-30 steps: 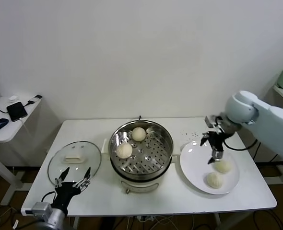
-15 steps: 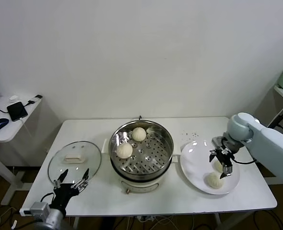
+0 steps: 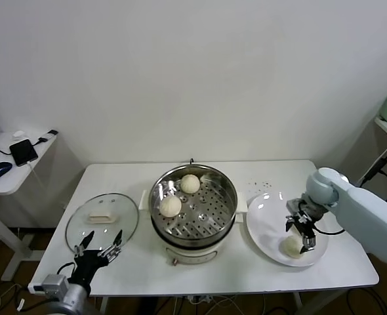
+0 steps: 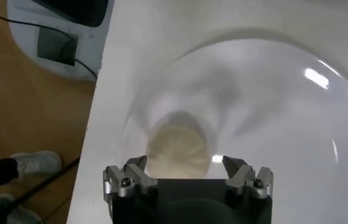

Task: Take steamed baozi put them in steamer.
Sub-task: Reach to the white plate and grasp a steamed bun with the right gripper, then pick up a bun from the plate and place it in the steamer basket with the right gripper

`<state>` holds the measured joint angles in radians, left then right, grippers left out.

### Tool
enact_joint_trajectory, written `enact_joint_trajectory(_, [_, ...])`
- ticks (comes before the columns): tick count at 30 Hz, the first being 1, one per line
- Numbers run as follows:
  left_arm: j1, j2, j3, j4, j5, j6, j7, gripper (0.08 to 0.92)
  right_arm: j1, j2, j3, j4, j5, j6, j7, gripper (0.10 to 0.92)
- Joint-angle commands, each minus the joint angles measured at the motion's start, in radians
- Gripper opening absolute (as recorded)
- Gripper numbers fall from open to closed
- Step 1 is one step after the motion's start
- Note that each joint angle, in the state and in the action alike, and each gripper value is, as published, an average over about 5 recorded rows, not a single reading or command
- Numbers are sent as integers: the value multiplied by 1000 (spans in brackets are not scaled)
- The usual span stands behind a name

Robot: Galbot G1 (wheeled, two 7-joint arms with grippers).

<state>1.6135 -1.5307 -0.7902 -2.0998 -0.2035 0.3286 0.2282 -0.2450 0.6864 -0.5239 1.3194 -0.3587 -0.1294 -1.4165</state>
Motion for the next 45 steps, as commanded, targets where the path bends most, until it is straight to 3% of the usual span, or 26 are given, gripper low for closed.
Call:
enact_joint_trajectory(1, [-2,1,-1,3,-3,1,0,823,-22,8,10,-11,-19,-3,19,823])
enact_joint_trajectory(12, [2,-1,2,5,-2,0,-6,823,-33,9,19,-9,-40,-11,27,804])
enact_joint_trajectory(18, [2,-1,4,7,-2,0,-7,823,-40,9,27,-4,-39,-15,25,668])
enact_joint_trajectory(25, [-2,0,8,9,1,0,-9,823,-24,-2,50,11,-8,-26,21,613])
enact_joint_trajectory(30, [-8,-2,14,8,12,-1,-16,823,115,-16,26,30,68,-51,-6,603])
enact_joint_trajectory(35, [-9,-6,25,17,91,-21,-39,823,450,10,-189,24,226,-92,-23,602])
enact_joint_trajectory(45, [-1,-16,43,-9,148,-55,-67,823,922,352,-488,-176,501,-83,-51,603])
